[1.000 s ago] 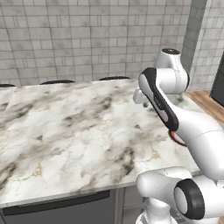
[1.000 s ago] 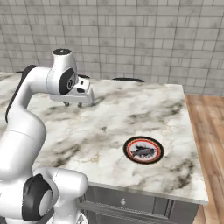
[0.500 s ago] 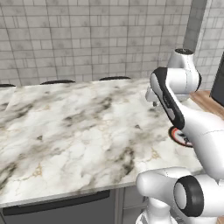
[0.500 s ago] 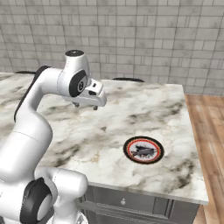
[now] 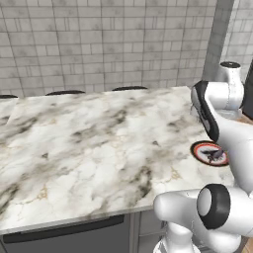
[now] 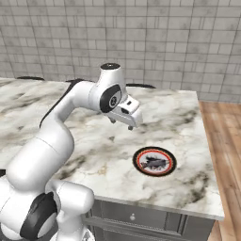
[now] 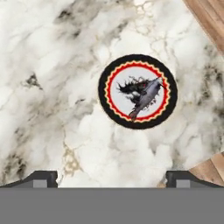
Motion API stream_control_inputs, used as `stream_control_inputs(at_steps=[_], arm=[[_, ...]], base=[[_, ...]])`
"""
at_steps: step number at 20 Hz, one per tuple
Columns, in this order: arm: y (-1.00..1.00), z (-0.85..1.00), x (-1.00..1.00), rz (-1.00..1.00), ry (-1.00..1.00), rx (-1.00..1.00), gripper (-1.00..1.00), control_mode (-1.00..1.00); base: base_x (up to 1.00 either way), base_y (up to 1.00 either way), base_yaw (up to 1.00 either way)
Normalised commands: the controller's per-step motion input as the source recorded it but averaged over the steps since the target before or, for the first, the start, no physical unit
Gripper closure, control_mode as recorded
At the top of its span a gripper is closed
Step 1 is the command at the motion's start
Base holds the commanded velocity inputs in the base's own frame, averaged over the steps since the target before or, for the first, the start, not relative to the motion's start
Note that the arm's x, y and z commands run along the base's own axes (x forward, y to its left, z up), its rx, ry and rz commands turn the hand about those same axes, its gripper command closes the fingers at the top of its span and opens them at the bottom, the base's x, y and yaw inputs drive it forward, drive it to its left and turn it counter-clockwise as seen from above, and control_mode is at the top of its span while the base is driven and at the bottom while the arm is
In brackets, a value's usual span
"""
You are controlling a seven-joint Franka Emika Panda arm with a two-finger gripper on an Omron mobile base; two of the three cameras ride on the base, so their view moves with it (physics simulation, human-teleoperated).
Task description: Place the fish on the bottom rack of the oven, and slide the tray back inside. Close the oven door.
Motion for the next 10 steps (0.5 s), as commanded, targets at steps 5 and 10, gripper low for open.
stream_control_inputs(at_steps=[5, 10], arm=[[-0.88, -0.55, -0.02, -0.32, 0.04, 0.00, -1.00, -1.00], [-0.58, -0.55, -0.08, -0.24, 0.00, 0.00, -1.00, -1.00]], base=[[0.00, 0.00, 0.00], [0.00, 0.00, 0.00]])
